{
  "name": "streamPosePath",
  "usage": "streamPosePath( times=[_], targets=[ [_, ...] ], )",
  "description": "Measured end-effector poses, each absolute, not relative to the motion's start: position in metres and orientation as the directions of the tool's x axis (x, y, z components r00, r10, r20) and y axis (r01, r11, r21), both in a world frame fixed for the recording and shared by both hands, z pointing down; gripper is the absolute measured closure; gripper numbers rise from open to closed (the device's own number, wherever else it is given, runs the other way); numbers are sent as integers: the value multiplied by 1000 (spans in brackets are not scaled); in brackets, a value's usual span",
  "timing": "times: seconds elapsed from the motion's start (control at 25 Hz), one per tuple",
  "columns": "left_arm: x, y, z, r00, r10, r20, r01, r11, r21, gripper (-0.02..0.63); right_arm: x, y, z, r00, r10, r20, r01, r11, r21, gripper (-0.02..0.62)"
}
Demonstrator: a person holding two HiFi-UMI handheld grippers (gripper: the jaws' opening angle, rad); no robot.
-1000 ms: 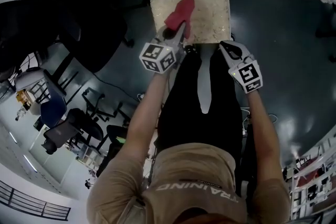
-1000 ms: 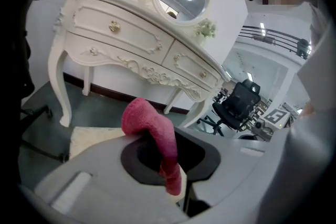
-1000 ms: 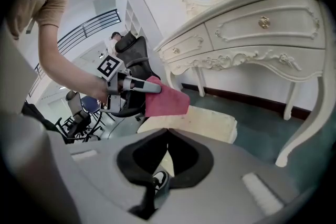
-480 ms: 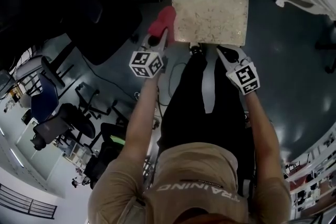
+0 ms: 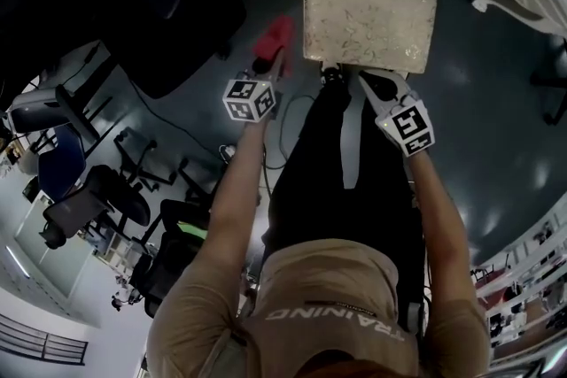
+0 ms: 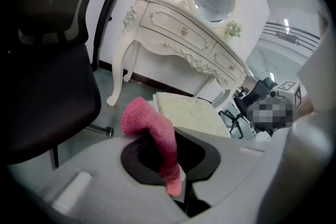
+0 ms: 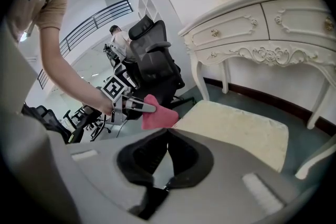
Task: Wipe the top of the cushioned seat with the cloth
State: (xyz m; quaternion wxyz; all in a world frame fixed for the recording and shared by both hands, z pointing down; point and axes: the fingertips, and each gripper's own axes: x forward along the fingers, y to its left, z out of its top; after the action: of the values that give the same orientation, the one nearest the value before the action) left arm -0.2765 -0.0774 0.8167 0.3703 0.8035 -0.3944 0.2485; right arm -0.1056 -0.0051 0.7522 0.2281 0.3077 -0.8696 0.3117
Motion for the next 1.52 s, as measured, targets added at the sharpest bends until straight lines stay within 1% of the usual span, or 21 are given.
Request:
streamPosePath(
  times=[0.12,0.4,0.92,1.2,1.52],
  targets=[
    [-265,-67,830,602,-420,680,-791,-433,432,574,-111,-6,756,-704,-393,592,-680,613,-402,591],
    [-243,-53,862,620,-365,695,-770,-454,449,574,-111,-5,767,-690,-406,599,-699,589,-405,591],
    [-179,-40,877,671,-229,706,-686,-554,472,574,-79,8,775,-664,-449,598,-736,532,-418,591],
    [-149,-31,878,665,-212,716,-685,-555,472,574,-49,23,780,-658,-465,593,-747,507,-431,591],
    [-81,-14,877,695,-157,702,-637,-587,499,574,10,38,788,-627,-492,604,-776,462,-429,591]
  ],
)
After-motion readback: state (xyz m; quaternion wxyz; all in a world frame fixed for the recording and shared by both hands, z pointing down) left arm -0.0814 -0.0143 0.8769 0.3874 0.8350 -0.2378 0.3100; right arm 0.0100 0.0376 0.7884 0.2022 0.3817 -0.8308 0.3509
